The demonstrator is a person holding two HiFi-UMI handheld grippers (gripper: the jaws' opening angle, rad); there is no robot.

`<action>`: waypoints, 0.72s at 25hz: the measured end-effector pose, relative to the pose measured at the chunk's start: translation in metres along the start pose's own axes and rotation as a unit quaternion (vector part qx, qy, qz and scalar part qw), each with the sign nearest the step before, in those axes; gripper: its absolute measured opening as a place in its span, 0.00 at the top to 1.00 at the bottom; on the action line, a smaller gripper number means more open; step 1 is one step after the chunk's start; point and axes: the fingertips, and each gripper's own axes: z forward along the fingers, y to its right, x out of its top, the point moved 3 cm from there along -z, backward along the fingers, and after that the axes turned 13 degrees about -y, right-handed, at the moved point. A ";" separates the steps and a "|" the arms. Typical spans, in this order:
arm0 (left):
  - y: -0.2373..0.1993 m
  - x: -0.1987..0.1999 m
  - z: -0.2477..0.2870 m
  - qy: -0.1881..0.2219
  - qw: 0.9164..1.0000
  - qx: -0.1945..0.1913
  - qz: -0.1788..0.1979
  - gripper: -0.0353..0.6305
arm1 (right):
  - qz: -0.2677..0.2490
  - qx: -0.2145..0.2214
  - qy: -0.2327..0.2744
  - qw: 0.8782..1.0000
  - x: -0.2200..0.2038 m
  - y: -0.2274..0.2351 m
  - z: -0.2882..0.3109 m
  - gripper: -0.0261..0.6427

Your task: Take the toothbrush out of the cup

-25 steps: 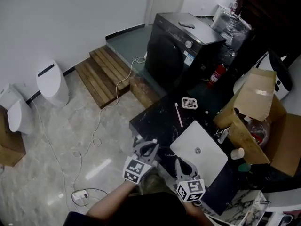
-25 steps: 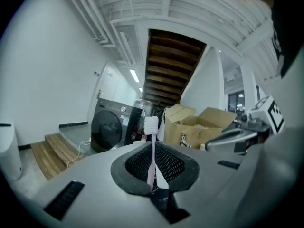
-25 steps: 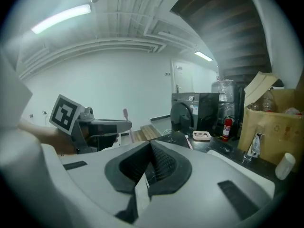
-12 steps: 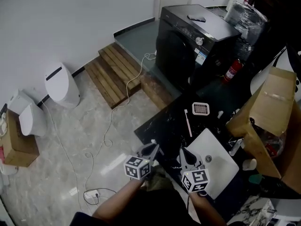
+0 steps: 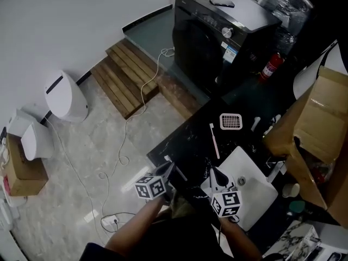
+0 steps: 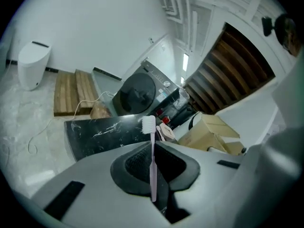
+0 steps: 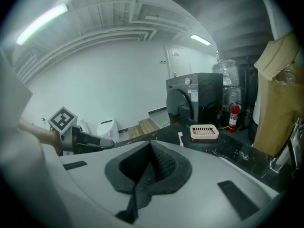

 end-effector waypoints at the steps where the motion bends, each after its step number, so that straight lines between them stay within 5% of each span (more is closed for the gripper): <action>1: -0.005 0.001 0.004 0.002 1.000 -0.003 -0.021 0.88 | 0.002 -0.003 0.000 1.000 0.001 0.005 0.002 0.94; 10: -0.036 -0.005 0.034 -0.029 0.992 0.012 -0.125 0.88 | 0.025 -0.035 -0.018 0.999 -0.014 0.044 0.007 0.94; 18: -0.044 -0.011 0.042 -0.054 0.990 0.047 -0.122 0.88 | 0.043 -0.056 -0.030 0.997 -0.030 0.065 0.001 0.94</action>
